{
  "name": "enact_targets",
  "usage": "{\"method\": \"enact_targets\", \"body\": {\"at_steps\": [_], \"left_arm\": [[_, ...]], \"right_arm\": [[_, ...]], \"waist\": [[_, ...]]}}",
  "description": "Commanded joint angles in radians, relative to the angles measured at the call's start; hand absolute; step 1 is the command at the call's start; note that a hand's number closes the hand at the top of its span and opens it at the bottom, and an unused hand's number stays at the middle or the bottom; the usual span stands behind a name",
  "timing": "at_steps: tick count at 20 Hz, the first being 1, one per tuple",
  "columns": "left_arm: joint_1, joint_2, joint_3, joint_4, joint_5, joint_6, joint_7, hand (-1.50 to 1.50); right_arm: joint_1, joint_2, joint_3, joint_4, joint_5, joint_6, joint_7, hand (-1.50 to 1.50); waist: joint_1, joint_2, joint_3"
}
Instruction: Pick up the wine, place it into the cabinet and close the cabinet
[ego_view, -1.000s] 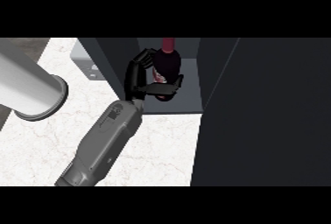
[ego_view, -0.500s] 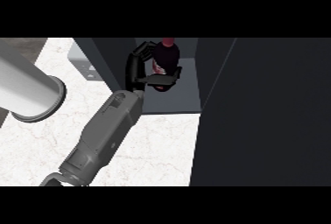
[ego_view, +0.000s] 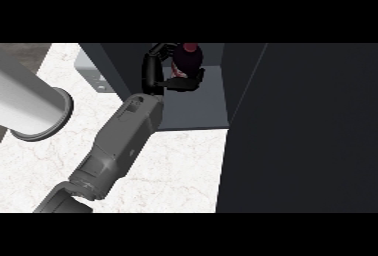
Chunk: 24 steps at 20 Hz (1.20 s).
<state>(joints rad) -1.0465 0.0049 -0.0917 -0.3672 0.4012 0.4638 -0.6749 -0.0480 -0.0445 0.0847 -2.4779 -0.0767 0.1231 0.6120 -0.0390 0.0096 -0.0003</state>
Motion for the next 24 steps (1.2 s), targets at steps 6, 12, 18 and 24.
{"method": "enact_targets", "body": {"at_steps": [6, 12, 18, 24], "left_arm": [[-0.095, -0.005, 0.092, 0.134, 0.059, -0.002, -0.008, 1.50], [-0.044, -0.005, 0.137, 0.150, 0.113, -0.114, -0.060, 1.50], [-0.097, 0.003, 0.165, 0.209, 0.092, -0.103, -0.059, 1.50], [-0.086, 0.059, 0.167, 0.243, 0.079, -0.134, -0.071, 1.50]], "right_arm": [[-0.036, 0.016, 0.033, -0.059, -0.033, -0.020, 0.066, -1.50], [0.065, 0.023, 0.042, -0.036, -0.032, 0.038, -0.060, -1.50], [-0.008, 0.032, 0.029, -0.016, -0.052, 0.011, -0.004, -1.50], [-0.021, 0.023, 0.006, -0.023, -0.063, 0.011, -0.014, -1.50]], "waist": [[-0.016, 0.006, -0.001], [-0.018, 0.005, 0.000], [-0.021, 0.013, 0.000], [-0.027, 0.017, 0.000]]}}
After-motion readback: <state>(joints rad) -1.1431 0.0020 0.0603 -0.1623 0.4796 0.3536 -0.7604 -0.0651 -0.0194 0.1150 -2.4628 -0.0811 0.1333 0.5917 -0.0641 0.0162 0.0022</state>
